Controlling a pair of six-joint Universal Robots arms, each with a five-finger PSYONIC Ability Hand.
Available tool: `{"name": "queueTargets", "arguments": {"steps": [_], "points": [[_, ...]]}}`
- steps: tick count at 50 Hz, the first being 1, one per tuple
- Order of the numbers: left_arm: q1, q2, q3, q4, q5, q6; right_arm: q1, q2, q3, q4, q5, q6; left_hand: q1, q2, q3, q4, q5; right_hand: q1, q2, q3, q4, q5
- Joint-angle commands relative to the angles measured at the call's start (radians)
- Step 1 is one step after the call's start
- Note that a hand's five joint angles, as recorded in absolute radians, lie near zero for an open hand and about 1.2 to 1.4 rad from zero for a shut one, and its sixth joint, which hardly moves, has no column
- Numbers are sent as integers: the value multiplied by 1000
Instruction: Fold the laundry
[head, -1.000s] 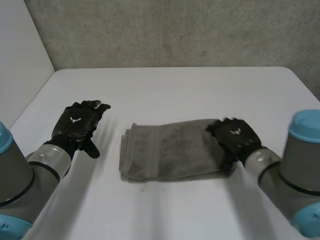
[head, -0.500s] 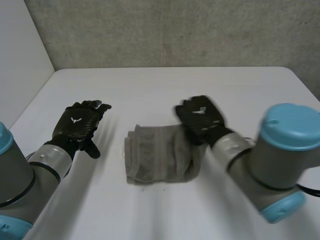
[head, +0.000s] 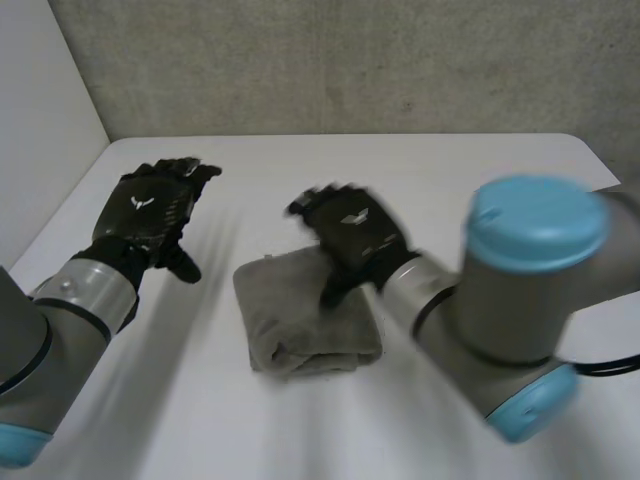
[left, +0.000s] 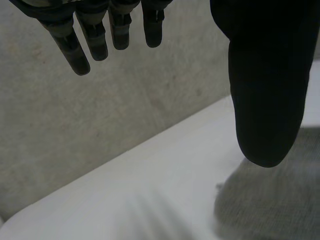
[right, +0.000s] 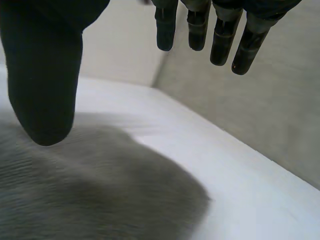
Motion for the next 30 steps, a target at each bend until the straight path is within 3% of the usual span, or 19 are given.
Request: {"name": "queueTargets", "arguments": {"steps": [1, 6, 9, 11, 17, 24, 30], "points": [[-85, -69, 153, -139, 3, -172, -129, -63, 48, 57, -4, 204, 0, 19, 18, 17, -22, -38, -55, -36, -60, -60], [-190, -250, 301, -334, -25, -290, -132, -23, 9, 151, -30, 201, 12, 31, 30, 28, -10, -38, -55, -36, -60, -60], [-200, -290, 318, -359, -60, -301, -131, 50, -29, 192, -45, 187, 12, 31, 30, 28, -10, -38, -55, -36, -60, -60], [-214, -354, 331, -365, -150, -300, -129, 84, -51, 206, -53, 170, 6, 25, 24, 23, -16, -38, -55, -36, -60, -60], [-226, -431, 325, -360, -261, -289, -111, 187, -92, 229, -59, 37, -3, 16, 15, 14, -25, -38, -55, -36, -60, -60], [-227, -427, 303, -342, -263, -248, -96, 235, -109, 223, -47, -103, -6, 13, 12, 11, -28, -38, -55, -36, -60, -60], [-240, -379, 309, -329, -258, -160, -91, 207, -112, 218, -48, -112, -10, 9, 8, 7, -32, -38, -55, -36, -60, -60]]}}
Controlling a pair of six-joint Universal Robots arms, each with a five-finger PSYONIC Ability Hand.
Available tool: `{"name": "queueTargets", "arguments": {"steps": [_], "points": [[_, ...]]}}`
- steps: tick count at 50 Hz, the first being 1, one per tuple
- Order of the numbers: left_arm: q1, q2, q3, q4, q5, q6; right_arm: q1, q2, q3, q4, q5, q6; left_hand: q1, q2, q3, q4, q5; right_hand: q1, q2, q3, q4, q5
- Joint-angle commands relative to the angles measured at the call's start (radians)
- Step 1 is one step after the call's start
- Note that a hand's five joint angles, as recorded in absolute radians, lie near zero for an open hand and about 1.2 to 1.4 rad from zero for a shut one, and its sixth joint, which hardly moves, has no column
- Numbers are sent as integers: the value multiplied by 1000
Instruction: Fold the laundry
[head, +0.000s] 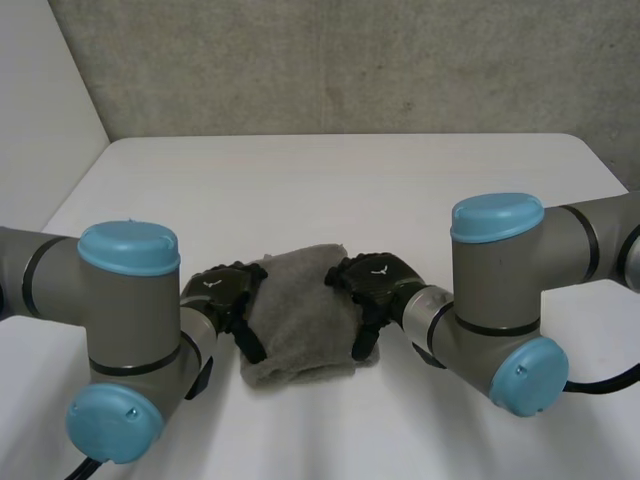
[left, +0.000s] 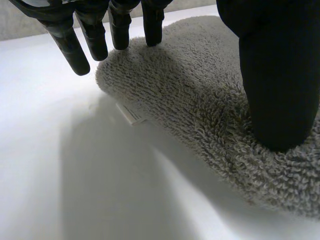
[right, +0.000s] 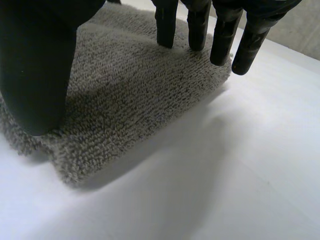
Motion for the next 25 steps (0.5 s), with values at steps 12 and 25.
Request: {"name": "queueTargets", "arguments": {"steps": [12, 25], "points": [[-53, 429, 178, -36, 4, 104, -55, -482, -17, -53, 229, 135, -10, 9, 8, 7, -32, -38, -55, -36, -60, -57], [136, 567, 253, -214, 160, 91, -181, -674, -7, 7, 288, 91, -10, 9, 8, 7, -32, -38, -55, -36, -60, -57]]}}
